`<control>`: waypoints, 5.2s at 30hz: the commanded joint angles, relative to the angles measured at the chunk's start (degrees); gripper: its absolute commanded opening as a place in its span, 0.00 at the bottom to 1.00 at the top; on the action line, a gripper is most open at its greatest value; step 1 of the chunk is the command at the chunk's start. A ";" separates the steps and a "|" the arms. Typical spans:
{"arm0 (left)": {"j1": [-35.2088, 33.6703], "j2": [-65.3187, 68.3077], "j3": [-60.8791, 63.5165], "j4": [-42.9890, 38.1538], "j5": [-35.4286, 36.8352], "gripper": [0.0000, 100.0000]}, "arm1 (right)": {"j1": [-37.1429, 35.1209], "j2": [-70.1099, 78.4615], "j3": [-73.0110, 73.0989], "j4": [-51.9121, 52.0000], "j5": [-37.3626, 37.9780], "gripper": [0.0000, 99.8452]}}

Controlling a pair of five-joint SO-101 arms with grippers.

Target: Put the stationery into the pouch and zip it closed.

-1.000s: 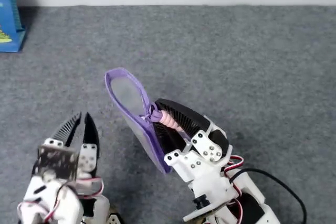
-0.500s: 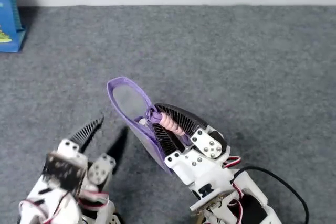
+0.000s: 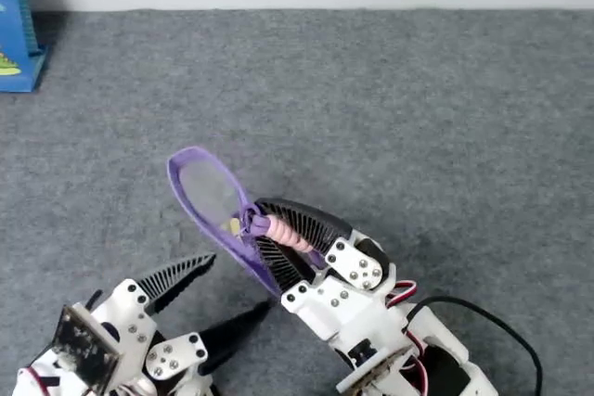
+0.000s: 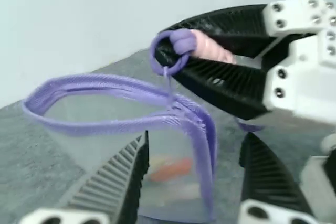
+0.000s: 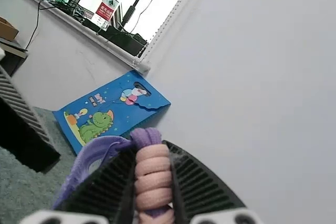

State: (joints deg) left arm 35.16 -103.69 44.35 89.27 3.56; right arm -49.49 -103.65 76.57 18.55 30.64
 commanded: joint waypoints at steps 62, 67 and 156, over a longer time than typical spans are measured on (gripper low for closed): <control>-7.82 -0.18 -9.63 8.79 -5.19 0.29 | -7.08 -0.13 -0.26 -1.45 3.52 0.01; -6.07 -0.26 -4.09 5.98 -4.04 0.28 | -7.25 -0.13 -0.53 -3.74 3.52 0.01; -13.36 -0.53 2.68 -5.10 -4.40 0.01 | 25.45 -0.22 6.42 -6.37 4.40 0.01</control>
State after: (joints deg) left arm 21.71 -103.60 50.59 84.09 -1.27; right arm -27.60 -103.65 83.08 13.36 36.18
